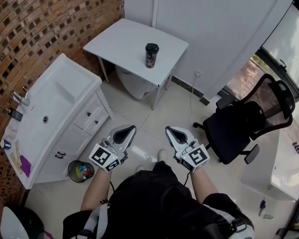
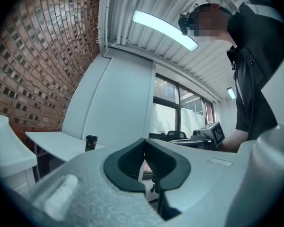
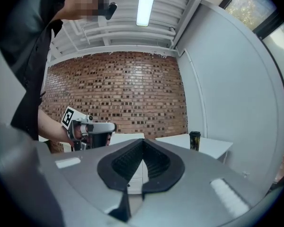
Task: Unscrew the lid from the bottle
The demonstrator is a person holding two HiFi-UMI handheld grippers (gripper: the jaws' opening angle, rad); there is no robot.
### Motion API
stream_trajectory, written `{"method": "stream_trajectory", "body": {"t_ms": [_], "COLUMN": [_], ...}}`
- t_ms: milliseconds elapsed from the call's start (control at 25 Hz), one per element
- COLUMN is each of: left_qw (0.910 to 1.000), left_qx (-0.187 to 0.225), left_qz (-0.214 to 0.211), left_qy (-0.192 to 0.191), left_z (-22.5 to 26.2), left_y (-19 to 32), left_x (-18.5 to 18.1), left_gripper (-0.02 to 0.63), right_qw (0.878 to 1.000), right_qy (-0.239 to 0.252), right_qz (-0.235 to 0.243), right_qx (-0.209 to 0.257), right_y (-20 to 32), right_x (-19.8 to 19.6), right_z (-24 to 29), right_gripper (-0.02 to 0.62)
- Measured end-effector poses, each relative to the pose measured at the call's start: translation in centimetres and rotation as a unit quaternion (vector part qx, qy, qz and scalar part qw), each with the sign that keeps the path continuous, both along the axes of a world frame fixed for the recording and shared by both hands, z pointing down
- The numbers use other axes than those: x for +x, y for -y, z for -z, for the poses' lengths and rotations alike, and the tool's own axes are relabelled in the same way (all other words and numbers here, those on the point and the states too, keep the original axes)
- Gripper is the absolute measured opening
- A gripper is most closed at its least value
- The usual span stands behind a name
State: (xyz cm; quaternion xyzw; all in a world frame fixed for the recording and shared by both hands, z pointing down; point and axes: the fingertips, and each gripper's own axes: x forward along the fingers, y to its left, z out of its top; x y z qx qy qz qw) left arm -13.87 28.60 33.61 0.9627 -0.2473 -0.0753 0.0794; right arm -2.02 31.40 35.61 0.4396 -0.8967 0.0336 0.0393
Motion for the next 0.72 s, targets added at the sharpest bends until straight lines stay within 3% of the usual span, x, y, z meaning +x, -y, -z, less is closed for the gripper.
{"method": "stream_trajectory", "body": {"t_ms": [320,720], "left_qw": [0.9995,0.9979], "left_qx": [-0.023,-0.004], "left_qz": [0.022,0.064], "left_qy": [-0.005,-0.011], "left_z": [-1.4,-0.1], "left_y": [7.7,19.2], "left_x": [1.5,7.2], "left_gripper": [0.003,0.003], "right_qw": [0.999,0.995], "right_qy": [0.0,-0.007], "right_qz": [0.042,0.091], "right_qx": [0.007,0.029], "right_y": [7.7,20.2], "right_x": [0.6,6.1], "right_z": [-0.4,0.6], "right_gripper": [0.003,0.003]}}
